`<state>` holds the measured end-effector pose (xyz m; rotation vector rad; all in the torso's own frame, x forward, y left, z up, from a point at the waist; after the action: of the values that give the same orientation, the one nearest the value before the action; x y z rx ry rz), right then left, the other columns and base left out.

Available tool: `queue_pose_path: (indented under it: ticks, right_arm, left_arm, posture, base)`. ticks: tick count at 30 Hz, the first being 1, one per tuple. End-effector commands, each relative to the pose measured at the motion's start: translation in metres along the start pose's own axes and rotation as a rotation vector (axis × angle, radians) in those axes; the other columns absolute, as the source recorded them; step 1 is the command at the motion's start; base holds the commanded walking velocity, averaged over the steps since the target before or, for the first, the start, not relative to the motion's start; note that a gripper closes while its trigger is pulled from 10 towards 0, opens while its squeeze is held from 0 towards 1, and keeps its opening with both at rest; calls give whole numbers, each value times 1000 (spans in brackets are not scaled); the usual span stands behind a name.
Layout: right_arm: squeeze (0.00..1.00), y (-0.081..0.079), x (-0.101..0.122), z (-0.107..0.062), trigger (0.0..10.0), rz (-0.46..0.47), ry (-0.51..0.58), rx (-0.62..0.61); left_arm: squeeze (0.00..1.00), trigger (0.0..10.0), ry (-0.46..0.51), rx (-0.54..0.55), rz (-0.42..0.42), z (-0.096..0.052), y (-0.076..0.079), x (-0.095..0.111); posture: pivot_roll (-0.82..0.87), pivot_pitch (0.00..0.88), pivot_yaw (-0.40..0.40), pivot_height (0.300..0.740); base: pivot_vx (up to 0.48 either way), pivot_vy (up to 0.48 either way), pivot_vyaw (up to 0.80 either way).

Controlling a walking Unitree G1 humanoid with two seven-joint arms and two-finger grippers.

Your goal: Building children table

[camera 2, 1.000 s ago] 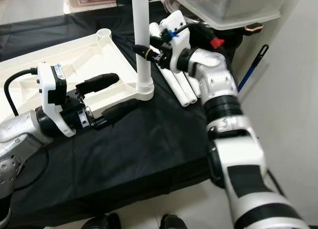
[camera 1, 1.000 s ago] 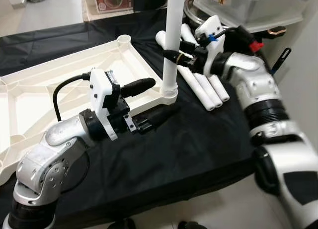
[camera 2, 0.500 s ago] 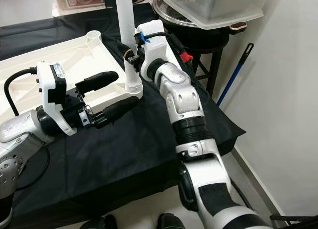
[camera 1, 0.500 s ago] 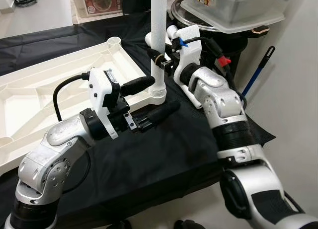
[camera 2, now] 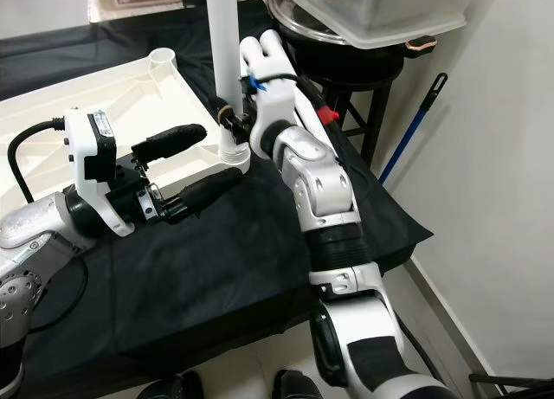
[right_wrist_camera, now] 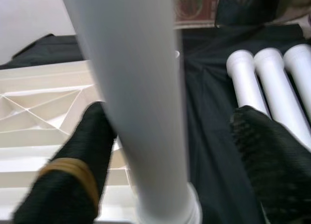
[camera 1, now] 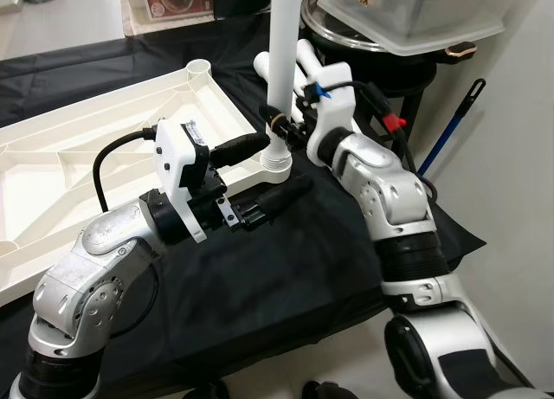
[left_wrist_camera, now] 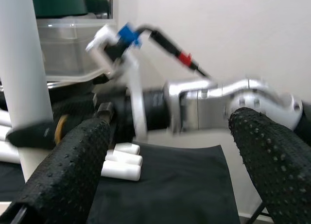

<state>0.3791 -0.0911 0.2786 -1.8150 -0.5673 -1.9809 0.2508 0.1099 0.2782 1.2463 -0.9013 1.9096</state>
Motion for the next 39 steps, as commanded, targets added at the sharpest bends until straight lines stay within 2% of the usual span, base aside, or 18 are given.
queue_pose_path:
  ticks: [1, 4, 7, 8, 9, 10, 11, 13, 14, 21, 25, 30, 31, 34, 35, 39]
  right_arm:
    - [1000, -1, 8, -4, 10000, 20, 25, 66]
    - [1000, 12, 16, -16, 10000, -14, 64, 174]
    - [1000, 20, 17, -20, 10000, -41, 87, 231]
    - [1000, 24, 16, -21, 10000, -51, 93, 248]
    - [949, 31, 3, -24, 10000, -15, 49, 364]
    - [949, 31, 3, -24, 10000, -15, 49, 364]
    - [122, 36, -2, -23, 10000, -10, 29, 376]
    - [122, 40, -5, -23, 10000, -10, 17, 379]
    - [0, 41, -5, -19, 10000, -39, 28, 428]
    - [0, 42, 5, -10, 10000, -32, 73, 461]
    - [0, 32, 7, -2, 10000, -107, 53, 562]
    - [0, 29, 5, 1, 10000, -157, 28, 594]
    - [0, 27, 8, 3, 7490, -202, 19, 599]
    - [0, 28, 10, 4, 7490, -218, 18, 597]
    - [0, 28, 13, 5, 0, -225, 23, 591]
    - [0, 31, 19, 6, 0, -267, 28, 574]
  left_arm:
    - [0, 10000, 1, -14, -3, 0, 5, -1]
    - [0, 10000, -1, -15, -5, -2, 6, 0]
    - [0, 10000, -4, -16, -8, -3, 7, 0]
    - [0, 10000, -5, -18, -9, -3, 7, 0]
    - [0, 10000, -9, -25, -16, -3, 9, 0]
    - [0, 10000, -9, -25, -16, -3, 9, 0]
    - [0, 10000, -10, -29, -19, -3, 10, 0]
    - [0, 10000, -11, -30, -21, -3, 10, 0]
    - [0, 10000, -16, -30, -23, -5, 11, 2]
    - [0, 10000, -25, -25, -28, -8, 14, 4]
    - [0, 10000, -34, -24, -31, -10, 16, 5]
    - [0, 10000, -36, -23, -32, -10, 17, 6]
    - [0, 10000, -40, -19, -34, -12, 17, 6]
    - [0, 10000, -41, -17, -34, -13, 18, 7]
    - [0, 10000, -42, -15, -35, -13, 18, 7]
    - [0, 10000, -43, -10, -38, -13, 19, 7]
  posture:
    - [-8, 216, -56, 740]
    - [-4, 219, -55, 740]
    - [-3, 223, -51, 740]
    - [-3, 223, -51, 740]
    - [6, 231, -46, 740]
    - [6, 231, -46, 740]
    - [11, 234, -43, 740]
    - [11, 234, -43, 740]
    - [35, 253, -35, 740]
    - [56, 267, -31, 740]
    - [71, 279, -28, 740]
    - [74, 280, -31, 740]
    - [75, 284, -37, 740]
    - [75, 284, -37, 740]
    - [73, 285, -41, 740]
    - [66, 285, -45, 740]
  base:
    - [0, 0, 0]
    - [0, 0, 0]
    - [0, 0, 0]
    - [0, 0, 0]
    - [0, 0, 0]
    - [0, 0, 0]
    - [0, 0, 0]
    - [0, 0, 0]
    - [0, 0, 0]
    - [0, 0, 0]
    - [0, 0, 0]
    - [0, 0, 0]
    - [0, 0, 0]
    - [0, 0, 0]
    - [0, 0, 0]
    - [0, 0, 0]
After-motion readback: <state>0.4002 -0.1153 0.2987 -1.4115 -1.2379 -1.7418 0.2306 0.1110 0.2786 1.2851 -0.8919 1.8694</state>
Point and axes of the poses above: a point about 5 cm out from each wrist's last joint towards the gripper, its own z axis pointing out of the wrist towards the gripper, its own x axis along the axis of the wrist's last joint, y = z × x, the point moved 1 cm from there along z, pointing out of the wrist towards the gripper
